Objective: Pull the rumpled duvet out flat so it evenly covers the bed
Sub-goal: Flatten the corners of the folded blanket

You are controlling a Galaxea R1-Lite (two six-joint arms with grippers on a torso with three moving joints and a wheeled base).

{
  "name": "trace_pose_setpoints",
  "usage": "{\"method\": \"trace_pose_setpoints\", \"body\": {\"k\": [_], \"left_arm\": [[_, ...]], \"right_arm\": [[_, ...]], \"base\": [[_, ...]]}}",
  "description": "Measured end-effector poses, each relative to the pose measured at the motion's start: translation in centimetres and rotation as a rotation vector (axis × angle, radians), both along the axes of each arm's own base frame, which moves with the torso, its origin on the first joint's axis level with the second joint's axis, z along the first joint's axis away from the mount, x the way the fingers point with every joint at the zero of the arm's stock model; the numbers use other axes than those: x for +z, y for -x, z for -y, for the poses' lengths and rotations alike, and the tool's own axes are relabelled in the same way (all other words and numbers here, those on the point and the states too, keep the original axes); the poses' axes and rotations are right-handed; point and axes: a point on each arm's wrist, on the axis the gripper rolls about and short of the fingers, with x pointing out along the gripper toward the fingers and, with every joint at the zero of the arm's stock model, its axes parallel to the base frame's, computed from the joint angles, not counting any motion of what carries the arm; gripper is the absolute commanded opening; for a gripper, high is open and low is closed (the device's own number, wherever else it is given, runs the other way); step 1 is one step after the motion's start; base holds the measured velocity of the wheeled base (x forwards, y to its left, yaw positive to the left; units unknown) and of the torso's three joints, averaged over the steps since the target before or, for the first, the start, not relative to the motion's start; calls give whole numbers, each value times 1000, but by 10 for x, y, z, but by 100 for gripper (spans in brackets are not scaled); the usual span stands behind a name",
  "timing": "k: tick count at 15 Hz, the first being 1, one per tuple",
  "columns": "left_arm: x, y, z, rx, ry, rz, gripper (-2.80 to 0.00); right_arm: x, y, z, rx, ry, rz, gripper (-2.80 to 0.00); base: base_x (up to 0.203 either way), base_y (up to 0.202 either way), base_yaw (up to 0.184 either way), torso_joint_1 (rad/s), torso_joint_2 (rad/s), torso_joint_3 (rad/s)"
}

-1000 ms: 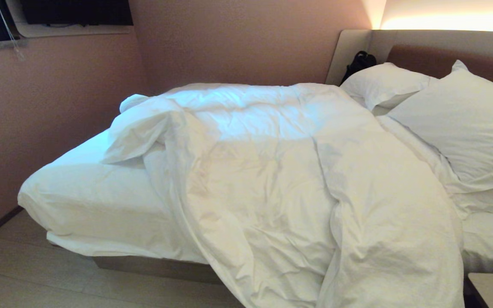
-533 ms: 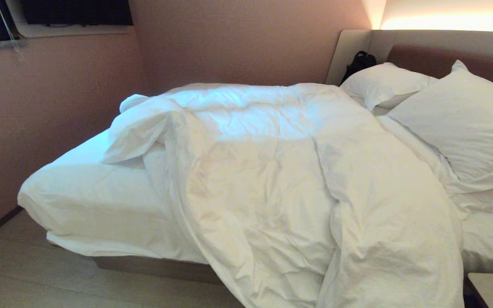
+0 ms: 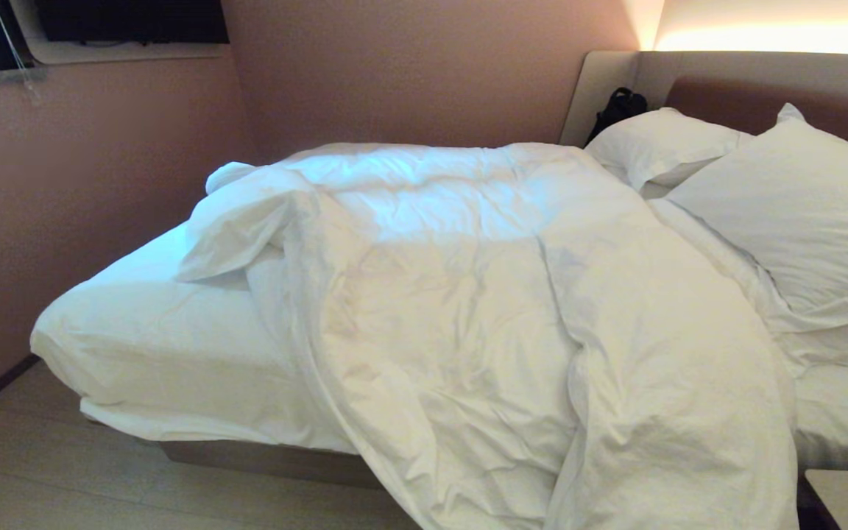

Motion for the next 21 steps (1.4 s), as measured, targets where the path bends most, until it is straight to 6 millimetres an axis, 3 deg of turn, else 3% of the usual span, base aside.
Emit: {"method": "trace_pose_setpoints", "body": {"k": [6, 12, 17, 21], "left_arm": [[0, 0, 0, 0, -2, 0, -280], [0, 0, 0, -1, -3, 0, -280], [0, 0, 0, -1, -3, 0, -280], [0, 0, 0, -2, -3, 1, -280]], "right_arm": [[-4, -43, -2, 5, -166, -170, -280], [-34, -88, -1, -53, -312, -374, -280], [-67, -108, 13, -136, -415, -484, -280], [-72, -116, 18, -103, -442, -435, -280]], "base": [[0, 0, 0, 0, 0, 0], [0, 0, 0, 0, 0, 0], [0, 0, 0, 0, 0, 0], [0, 0, 0, 0, 0, 0]]}}
